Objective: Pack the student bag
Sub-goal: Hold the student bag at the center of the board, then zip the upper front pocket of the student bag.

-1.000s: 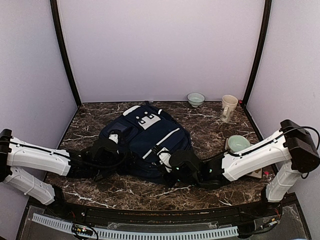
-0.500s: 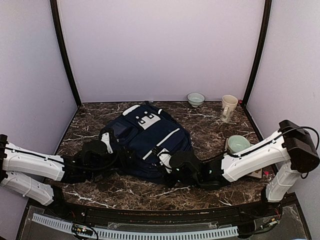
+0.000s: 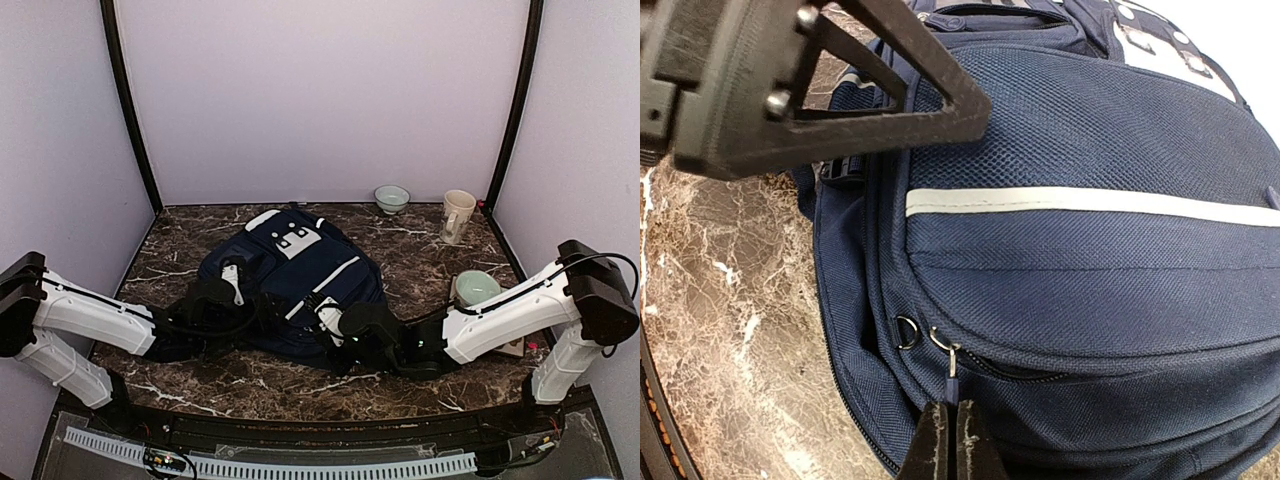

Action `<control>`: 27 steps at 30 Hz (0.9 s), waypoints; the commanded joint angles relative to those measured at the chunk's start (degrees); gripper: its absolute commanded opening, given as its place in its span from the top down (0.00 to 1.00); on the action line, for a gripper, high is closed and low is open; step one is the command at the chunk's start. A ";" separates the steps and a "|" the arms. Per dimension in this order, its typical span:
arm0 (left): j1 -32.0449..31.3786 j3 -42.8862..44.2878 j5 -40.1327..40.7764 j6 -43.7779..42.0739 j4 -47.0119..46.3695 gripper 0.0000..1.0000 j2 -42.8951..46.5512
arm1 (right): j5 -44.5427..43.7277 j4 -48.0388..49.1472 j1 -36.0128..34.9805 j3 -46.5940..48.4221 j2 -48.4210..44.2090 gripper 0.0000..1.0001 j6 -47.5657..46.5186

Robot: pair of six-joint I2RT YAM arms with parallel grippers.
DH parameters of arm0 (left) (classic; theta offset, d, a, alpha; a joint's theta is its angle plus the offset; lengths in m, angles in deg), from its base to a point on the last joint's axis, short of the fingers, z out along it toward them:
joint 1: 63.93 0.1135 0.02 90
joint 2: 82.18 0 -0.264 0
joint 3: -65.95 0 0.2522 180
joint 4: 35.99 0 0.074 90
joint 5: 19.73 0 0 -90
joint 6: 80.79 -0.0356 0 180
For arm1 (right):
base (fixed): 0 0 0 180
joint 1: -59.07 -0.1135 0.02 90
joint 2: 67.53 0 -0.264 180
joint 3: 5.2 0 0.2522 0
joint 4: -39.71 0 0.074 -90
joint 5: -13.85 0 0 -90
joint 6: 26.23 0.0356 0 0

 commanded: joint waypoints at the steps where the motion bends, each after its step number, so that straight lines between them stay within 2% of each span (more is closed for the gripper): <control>1: 1.71 -0.57 -1.99 -0.49 -7.77 0.31 -2.33 | -1.96 -0.12 0.79 -1.09 0.20 1.00 -0.21; 6: 2.84 -1.55 -2.85 -0.46 -11.72 0.59 -5.11 | -2.22 -0.59 0.81 -1.40 -0.38 1.00 -0.30; 16: 3.31 -2.06 -1.51 -0.64 -9.28 0.99 -4.37 | -4.30 -2.33 1.69 -2.45 -2.14 1.00 0.39; 27: 3.31 -4.95 0.14 -1.23 -3.98 1.00 2.17 | -4.15 -3.85 5.19 -4.07 -3.53 1.00 1.09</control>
